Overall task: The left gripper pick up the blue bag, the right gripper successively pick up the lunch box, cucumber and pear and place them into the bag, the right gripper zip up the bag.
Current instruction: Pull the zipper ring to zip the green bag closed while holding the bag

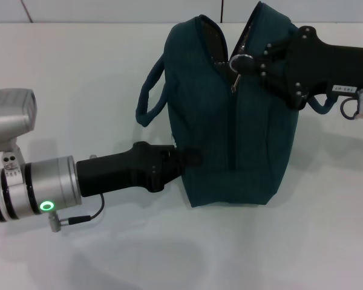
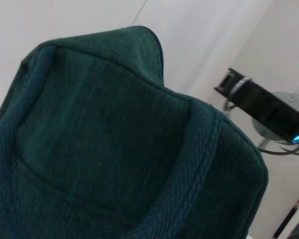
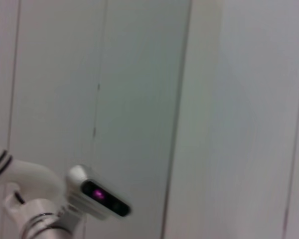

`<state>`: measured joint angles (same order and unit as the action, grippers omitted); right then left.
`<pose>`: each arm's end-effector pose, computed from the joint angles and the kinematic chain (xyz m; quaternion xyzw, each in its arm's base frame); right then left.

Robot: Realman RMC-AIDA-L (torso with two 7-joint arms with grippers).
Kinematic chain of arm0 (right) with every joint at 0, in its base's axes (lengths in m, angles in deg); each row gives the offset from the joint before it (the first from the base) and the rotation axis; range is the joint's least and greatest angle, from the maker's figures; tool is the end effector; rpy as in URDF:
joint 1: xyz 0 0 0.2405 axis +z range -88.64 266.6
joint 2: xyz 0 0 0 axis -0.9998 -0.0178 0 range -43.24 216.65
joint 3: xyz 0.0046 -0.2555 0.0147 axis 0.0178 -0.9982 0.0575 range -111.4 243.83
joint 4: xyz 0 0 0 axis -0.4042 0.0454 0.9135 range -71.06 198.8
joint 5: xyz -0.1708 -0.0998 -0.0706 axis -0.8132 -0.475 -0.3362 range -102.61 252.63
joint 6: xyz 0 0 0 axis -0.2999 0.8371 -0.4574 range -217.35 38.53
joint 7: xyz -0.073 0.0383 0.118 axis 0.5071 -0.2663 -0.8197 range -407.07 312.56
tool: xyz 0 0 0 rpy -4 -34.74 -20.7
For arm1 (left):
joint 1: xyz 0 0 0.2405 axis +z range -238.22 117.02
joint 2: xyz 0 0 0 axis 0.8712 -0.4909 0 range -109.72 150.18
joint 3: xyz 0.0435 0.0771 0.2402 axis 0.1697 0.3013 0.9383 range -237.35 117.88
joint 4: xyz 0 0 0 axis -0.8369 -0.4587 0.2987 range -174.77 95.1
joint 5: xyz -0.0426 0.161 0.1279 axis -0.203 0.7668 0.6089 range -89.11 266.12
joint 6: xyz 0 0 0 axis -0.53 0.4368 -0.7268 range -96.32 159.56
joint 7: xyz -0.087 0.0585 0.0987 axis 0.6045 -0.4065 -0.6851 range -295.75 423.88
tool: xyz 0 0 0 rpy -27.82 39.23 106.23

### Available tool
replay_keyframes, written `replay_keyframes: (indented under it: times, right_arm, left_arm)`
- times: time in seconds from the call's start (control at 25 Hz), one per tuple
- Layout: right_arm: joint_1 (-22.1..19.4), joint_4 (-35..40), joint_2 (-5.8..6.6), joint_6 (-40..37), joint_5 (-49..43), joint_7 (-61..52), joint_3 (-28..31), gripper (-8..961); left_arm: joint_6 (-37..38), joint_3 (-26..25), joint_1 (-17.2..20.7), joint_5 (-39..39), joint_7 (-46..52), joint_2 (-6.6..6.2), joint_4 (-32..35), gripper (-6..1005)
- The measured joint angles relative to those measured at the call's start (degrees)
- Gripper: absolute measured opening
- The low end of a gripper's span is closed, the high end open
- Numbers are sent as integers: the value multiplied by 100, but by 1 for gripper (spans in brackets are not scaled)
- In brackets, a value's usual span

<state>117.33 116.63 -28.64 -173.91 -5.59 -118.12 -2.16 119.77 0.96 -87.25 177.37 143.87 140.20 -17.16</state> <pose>0.1640 0.3509 0.0263 -0.9314 -0.0262 0.3315 0.1481 -0.2483 0.2867 -0.0583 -0.8816 -0.3149 -0.3500 0.0325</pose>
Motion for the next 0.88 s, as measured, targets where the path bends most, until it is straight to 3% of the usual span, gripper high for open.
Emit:
replay_keyframes:
  times: [0.64,0.88]
  right_arm:
    - [131,-246,-9,-2,124,230,3,11]
    - [194,-338,-20,-242,125,233,-1,11]
  left_arm:
    - [356,66,168,-218,-150,-16,7,68]
    - [369,40,83,-401,20,-32,7,257]
